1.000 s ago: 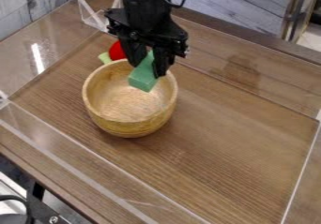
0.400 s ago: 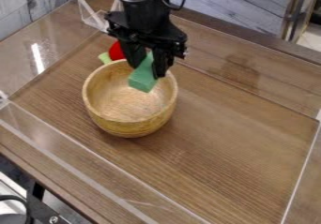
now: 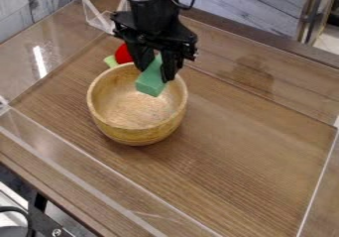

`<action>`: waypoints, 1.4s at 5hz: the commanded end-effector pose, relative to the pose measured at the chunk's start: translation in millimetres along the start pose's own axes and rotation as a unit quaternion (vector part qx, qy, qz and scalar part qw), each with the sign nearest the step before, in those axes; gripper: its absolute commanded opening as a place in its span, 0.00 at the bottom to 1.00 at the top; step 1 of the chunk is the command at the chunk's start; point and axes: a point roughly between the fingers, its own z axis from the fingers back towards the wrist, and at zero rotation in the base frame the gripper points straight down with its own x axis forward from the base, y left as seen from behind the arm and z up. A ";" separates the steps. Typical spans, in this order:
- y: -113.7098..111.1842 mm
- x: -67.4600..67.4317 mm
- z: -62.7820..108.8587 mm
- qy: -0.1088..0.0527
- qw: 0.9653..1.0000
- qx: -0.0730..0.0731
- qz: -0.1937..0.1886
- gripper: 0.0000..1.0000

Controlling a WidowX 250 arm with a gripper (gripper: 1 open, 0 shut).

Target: Put the green stick in the brown bowl

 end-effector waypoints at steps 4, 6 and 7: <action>7.4 16.2 5.7 -0.027 1.000 0.004 0.015 0.00; 8.9 17.4 2.7 -0.026 0.999 0.003 0.019 0.00; 13.7 17.9 4.6 -0.019 1.000 -0.001 0.019 1.00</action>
